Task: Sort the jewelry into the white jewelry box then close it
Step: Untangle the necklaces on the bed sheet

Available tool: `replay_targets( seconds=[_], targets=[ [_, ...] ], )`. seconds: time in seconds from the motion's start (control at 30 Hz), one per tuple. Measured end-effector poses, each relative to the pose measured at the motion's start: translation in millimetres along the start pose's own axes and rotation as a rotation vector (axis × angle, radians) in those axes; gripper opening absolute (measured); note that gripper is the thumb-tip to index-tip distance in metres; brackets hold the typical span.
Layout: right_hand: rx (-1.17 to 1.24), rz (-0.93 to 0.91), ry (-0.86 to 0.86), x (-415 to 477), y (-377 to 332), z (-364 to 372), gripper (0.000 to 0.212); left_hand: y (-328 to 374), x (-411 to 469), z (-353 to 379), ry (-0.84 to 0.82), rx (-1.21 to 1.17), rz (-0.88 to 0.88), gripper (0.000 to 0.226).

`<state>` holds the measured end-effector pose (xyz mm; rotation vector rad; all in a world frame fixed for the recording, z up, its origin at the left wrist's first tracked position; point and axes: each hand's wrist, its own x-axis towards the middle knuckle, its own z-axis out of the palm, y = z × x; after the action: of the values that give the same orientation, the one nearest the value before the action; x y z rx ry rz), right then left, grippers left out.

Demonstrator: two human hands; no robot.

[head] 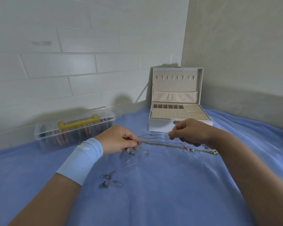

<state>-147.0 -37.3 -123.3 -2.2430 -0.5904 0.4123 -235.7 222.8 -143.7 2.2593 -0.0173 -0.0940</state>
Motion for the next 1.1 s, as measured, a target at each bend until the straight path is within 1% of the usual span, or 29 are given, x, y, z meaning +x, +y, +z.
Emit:
replay_targets(
  seconds=[0.13, 0.23, 0.3, 0.4, 0.5, 0.57, 0.7, 0.8, 0.93, 1.0, 1.1],
  targets=[
    [-0.095, 0.028, -0.136, -4.5, -0.3, -2.4, 0.019, -0.1, 2.4, 0.6, 0.129, 0.210, 0.101, 0.015],
    [-0.104, 0.027, -0.198, -8.7, -0.3, -7.6, 0.015, -0.6, 4.0, 0.5, 0.192, 0.203, 0.160, 0.012],
    [-0.101, 0.033, -0.190, -11.3, 0.2, -14.2, 0.013, -0.9, 7.0, -0.7, 0.212, 0.187, 0.193, 0.012],
    [-0.107, 0.047, -0.153, -15.2, 2.3, -27.2, 0.011, 5.0, 11.9, -1.1, 0.211, 0.182, 0.216, 0.012],
    [-0.107, 0.062, -0.132, -20.9, 7.0, -37.7, 0.014, 12.5, 19.1, -0.1, 0.172, 0.200, 0.177, 0.013],
    [-0.126, 0.100, -0.115, -25.7, 11.5, -42.4, 0.016, 15.5, 23.7, 1.8, 0.158, 0.267, 0.141, 0.014],
    [-0.287, 0.206, -0.119, -35.4, 24.8, -48.9, 0.015, 15.8, 31.0, 8.3, 0.140, 0.447, 0.066, 0.013],
    [-0.343, 0.284, -0.114, -39.4, 33.3, -50.3, 0.008, 15.1, 32.1, 16.1, 0.119, 0.514, 0.028, 0.012],
    [-0.426, 0.340, -0.126, -43.2, 36.4, -49.3, 0.007, 17.6, 33.8, 21.8, 0.107, 0.608, 0.050, 0.011],
    [-0.489, 0.355, -0.105, -44.9, 37.7, -49.3, 0.006, 19.9, 35.3, 23.2, 0.100, 0.638, 0.073, 0.011],
    [-0.555, 0.381, -0.060, -45.5, 37.1, -48.5, 0.013, 20.7, 37.6, 26.1, 0.078, 0.673, 0.080, 0.009]
  ],
)
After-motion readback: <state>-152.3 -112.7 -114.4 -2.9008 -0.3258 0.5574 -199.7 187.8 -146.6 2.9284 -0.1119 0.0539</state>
